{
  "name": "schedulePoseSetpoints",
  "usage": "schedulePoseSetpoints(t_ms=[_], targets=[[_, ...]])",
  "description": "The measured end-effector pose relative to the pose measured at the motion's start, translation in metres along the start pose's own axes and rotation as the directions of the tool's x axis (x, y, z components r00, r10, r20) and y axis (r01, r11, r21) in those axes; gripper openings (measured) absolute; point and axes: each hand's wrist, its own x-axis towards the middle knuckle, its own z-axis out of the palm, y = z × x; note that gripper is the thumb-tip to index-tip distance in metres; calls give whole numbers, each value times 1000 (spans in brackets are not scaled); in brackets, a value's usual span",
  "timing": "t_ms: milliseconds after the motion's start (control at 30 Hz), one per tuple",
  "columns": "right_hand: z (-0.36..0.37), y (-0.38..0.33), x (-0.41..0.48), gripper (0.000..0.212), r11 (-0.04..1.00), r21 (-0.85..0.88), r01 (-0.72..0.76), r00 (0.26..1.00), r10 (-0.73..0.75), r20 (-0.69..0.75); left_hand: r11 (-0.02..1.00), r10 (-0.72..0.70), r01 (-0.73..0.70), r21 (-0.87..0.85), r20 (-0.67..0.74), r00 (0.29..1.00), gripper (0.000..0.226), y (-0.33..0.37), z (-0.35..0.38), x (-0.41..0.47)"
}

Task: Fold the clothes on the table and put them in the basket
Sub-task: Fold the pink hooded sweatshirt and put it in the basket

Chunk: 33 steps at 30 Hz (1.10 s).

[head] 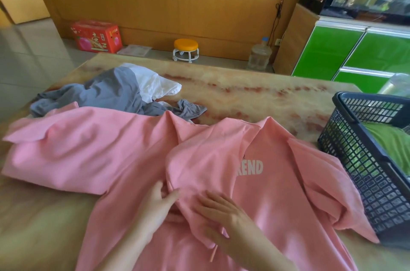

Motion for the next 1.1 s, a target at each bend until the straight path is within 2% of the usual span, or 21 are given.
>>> schedulePoseSetpoints(t_ms=[33,67,133,167,233,300,367,433,500,567,600,667,700,733,800,833,900,967,1033,1100], targets=[[5,7,-5,59,998,-52,41,999,-42,-16,990,37,-34,136,-25,999,26,-5,-3,2],[3,8,-9,62,999,-18,27,999,-27,-19,960,93,-78,269,-45,995,32,-9,-4,3],[-7,10,-12,55,976,193,-99,992,112,-57,871,261,-195,450,-90,961,45,-13,-7,7],[-15,12,-12,49,932,322,-165,977,199,-75,825,370,-274,494,-107,923,54,-15,-8,8],[-33,19,-6,39,851,452,-266,911,376,-171,673,584,-412,614,-101,805,73,-11,-8,15],[-49,35,5,29,778,520,-351,804,536,-259,514,711,-534,671,15,703,71,-5,-6,23],[-62,52,24,17,738,520,-430,696,638,-330,482,650,-606,632,206,732,61,1,1,25],[-71,69,44,18,668,553,-498,605,724,-331,478,461,-594,647,392,797,66,-2,13,21],[-76,85,63,26,607,549,-574,536,786,-309,413,388,-620,667,487,782,70,-8,25,16],[-80,97,80,33,585,460,-667,491,811,-319,420,448,-652,632,481,754,56,-9,29,14],[-82,102,86,36,584,421,-693,475,811,-342,417,556,-663,621,403,727,52,-5,27,18],[-87,108,97,40,567,411,-713,438,819,-371,504,730,-628,593,96,677,42,11,14,40],[-88,111,102,42,545,428,-721,411,834,-370,554,734,-569,608,-33,679,34,22,5,54],[-89,114,107,43,529,440,-726,389,843,-372,606,693,-500,619,-100,714,30,36,-1,67],[-88,123,113,45,526,443,-726,369,842,-394,745,518,-364,559,-141,844,42,57,-6,96],[-88,128,116,42,536,447,-717,372,835,-405,794,433,-308,525,-131,892,49,65,-4,110],[-87,141,121,30,566,497,-657,403,822,-403,784,413,-292,547,-109,904,54,77,8,133],[-92,152,127,24,605,513,-609,468,796,-383,750,486,-337,569,-130,864,54,84,22,150],[-99,163,131,23,653,434,-620,535,757,-375,743,555,-378,552,-192,809,52,91,28,164],[-102,174,134,21,686,350,-638,574,727,-378,724,603,-414,552,-213,769,36,91,28,176]])
